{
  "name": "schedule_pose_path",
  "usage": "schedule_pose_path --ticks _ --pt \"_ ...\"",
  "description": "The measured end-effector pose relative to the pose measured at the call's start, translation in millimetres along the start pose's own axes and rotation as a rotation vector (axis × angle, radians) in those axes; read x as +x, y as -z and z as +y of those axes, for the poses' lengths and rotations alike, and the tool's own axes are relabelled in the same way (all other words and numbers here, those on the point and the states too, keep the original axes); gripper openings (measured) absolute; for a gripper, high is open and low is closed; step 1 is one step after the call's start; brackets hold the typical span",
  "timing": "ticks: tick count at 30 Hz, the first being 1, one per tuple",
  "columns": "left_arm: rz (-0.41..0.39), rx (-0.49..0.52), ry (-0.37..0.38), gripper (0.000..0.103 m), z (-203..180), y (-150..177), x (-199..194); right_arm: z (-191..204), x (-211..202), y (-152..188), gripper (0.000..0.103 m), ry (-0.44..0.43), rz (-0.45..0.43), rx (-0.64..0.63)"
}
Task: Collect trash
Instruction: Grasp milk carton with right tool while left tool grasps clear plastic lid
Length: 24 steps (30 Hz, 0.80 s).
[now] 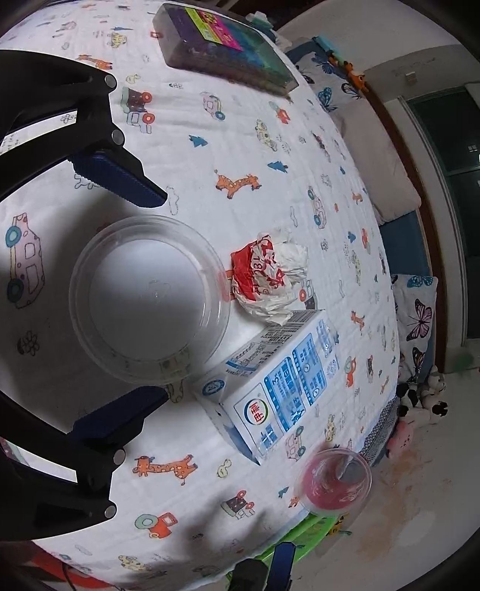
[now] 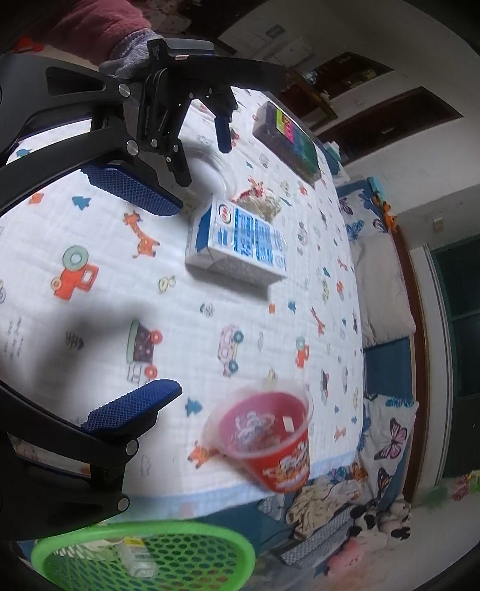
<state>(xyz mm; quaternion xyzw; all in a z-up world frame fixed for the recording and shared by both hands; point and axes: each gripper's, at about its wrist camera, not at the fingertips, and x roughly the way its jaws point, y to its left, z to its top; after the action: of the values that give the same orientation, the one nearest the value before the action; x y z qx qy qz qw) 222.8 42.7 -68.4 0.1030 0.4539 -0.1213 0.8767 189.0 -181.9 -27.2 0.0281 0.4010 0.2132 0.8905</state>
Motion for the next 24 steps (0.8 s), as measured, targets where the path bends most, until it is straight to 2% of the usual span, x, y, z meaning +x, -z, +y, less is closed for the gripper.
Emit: schedule_pose_path --ticks 8,12,18,24 --pt "0.025 0.047 0.014 0.094 -0.6 2.3 9.3 8.5 9.4 -2.2 0.09 -0.008 0.014 -0.014" --pt "0.027 0.039 0.033 0.094 2.2 2.5 14.0 13.2 15.7 -4.9 0.09 -0.015 0.022 -0.023" --pt "-0.015 0.032 0.024 0.09 4.1 6.1 7.9 24.0 31.0 -13.0 0.09 -0.023 0.036 -0.046" --pt "-0.061 -0.023 -0.003 0.09 16.5 11.0 -15.0 36.4 51.7 -28.8 0.086 -0.045 0.047 -0.053"
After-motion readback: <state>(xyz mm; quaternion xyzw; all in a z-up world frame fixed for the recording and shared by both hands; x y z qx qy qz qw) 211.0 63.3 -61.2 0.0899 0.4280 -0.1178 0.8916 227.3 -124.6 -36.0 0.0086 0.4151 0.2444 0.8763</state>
